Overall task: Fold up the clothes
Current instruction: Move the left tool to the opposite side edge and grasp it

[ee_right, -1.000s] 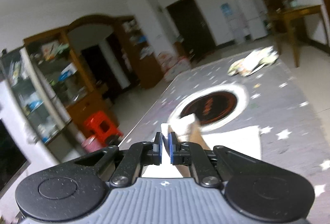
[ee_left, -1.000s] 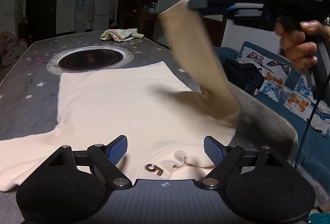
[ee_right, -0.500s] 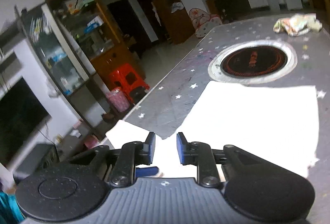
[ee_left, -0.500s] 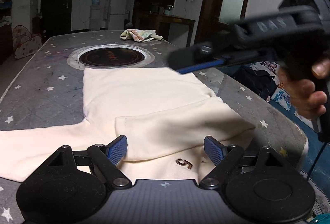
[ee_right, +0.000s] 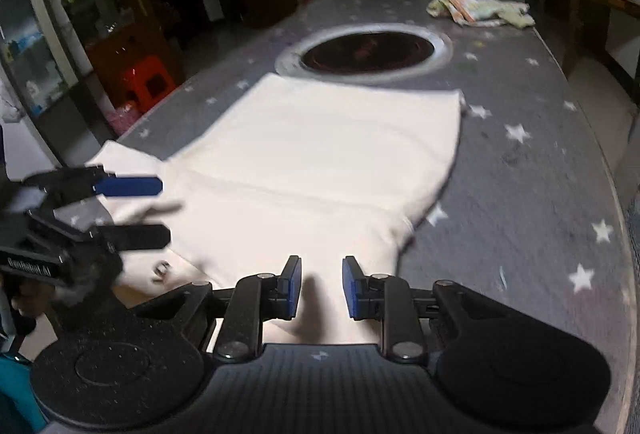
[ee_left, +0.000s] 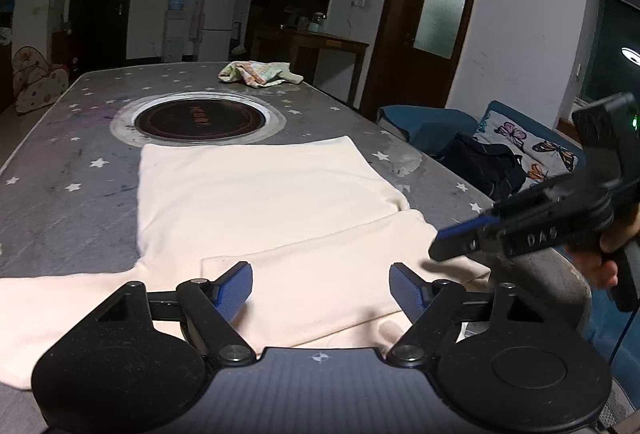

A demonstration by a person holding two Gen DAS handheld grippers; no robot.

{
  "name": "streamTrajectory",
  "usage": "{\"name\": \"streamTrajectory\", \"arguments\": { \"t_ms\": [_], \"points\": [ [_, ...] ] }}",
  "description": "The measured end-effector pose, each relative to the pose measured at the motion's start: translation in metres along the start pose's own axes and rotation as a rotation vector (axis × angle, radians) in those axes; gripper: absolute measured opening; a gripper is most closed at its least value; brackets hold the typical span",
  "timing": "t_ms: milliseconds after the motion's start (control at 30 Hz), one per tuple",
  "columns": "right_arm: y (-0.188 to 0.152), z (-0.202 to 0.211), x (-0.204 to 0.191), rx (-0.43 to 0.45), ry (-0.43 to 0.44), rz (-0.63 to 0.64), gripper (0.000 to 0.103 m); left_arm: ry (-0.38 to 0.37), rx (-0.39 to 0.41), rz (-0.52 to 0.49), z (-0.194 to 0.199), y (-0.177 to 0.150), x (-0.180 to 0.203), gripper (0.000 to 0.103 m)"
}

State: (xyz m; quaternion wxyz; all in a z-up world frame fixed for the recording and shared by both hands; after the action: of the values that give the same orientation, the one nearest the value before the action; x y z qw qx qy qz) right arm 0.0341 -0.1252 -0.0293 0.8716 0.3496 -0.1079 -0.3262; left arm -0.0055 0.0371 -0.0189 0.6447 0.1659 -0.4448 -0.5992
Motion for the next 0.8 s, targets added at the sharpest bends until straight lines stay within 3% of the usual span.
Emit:
{"name": "streamTrajectory", "arguments": {
  "t_ms": [100,200,367,600,800],
  "points": [
    [-0.010,-0.005,0.005,-0.034,-0.012,-0.011,0.022,0.010,-0.032,0.020,-0.010,-0.003,-0.007,0.069],
    [-0.002,0.002,0.006,-0.008,-0.024,0.000,0.022,0.026,-0.070,0.069,-0.019,-0.008,-0.020,0.064],
    [0.027,0.005,0.014,0.072,-0.053,0.014,0.022,0.003,-0.047,0.103,-0.014,-0.001,-0.021,0.064],
    [0.019,-0.030,0.021,0.020,-0.051,-0.022,0.021,0.041,-0.025,0.136,-0.019,0.007,-0.036,0.064],
    [0.024,-0.020,0.011,0.044,-0.061,0.023,0.022,0.040,-0.011,0.157,-0.020,0.007,-0.042,0.064]
  ]
}}
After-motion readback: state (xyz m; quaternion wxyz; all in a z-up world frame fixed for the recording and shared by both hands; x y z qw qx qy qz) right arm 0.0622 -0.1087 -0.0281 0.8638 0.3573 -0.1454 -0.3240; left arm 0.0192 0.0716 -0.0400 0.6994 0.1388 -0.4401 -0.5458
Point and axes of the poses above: each gripper's, at about its wrist camera, not at the fingertips, and z roughly against the way its jaws point, x to its right, y to its top, the point moved 10 cm from there along -z, roughly the way its jaws point, and after that the axes turned 14 degrees about z, right-handed, at the moved point
